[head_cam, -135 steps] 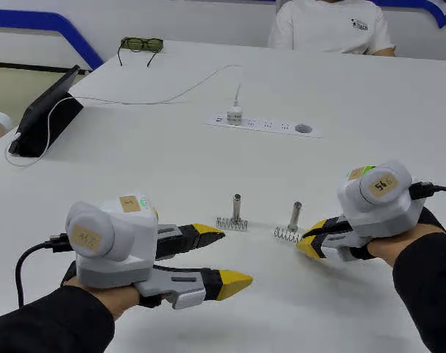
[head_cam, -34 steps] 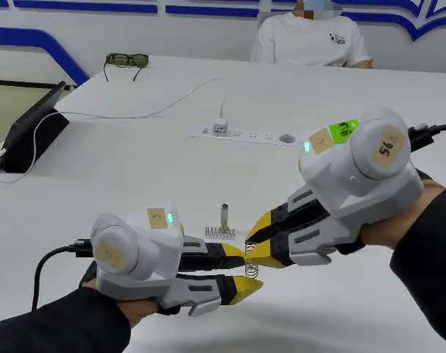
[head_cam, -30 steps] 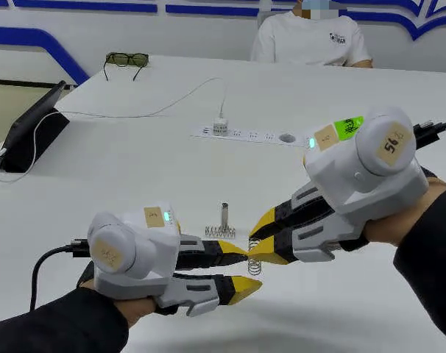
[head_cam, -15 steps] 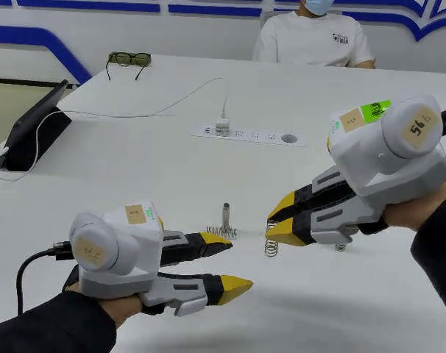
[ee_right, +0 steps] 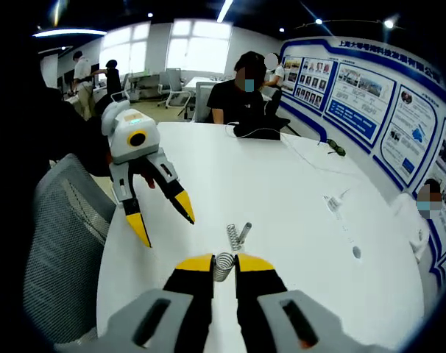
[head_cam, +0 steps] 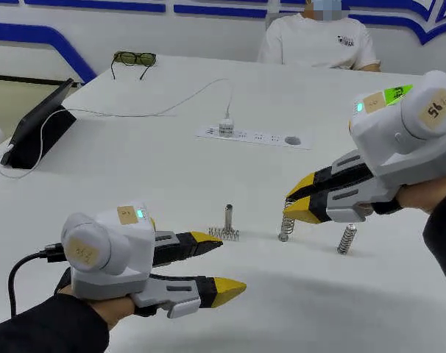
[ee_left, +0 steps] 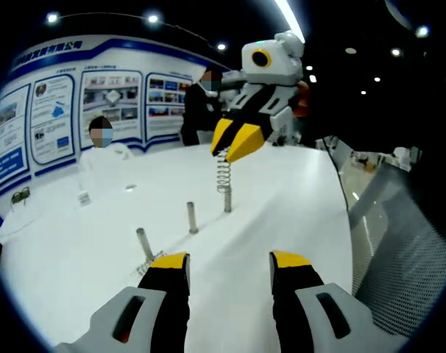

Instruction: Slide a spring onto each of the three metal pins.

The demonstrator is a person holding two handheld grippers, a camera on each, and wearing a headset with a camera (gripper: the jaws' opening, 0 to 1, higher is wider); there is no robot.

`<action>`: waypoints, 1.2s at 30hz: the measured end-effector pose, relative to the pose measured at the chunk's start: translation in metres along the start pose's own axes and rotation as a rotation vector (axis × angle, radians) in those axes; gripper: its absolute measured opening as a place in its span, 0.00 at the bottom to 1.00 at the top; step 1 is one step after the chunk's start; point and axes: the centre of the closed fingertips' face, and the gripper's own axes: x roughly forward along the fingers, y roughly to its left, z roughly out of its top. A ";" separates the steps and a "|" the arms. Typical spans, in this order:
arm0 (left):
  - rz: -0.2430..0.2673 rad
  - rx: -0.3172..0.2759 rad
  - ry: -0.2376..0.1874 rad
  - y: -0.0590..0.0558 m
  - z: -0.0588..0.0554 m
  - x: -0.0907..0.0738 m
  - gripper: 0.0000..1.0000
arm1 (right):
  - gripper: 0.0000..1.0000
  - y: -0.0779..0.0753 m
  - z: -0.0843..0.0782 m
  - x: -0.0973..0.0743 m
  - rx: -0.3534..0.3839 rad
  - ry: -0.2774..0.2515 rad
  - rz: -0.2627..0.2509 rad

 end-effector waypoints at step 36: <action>0.009 -0.025 0.001 0.006 -0.007 -0.002 0.45 | 0.12 -0.062 -0.034 0.029 0.172 0.018 -0.150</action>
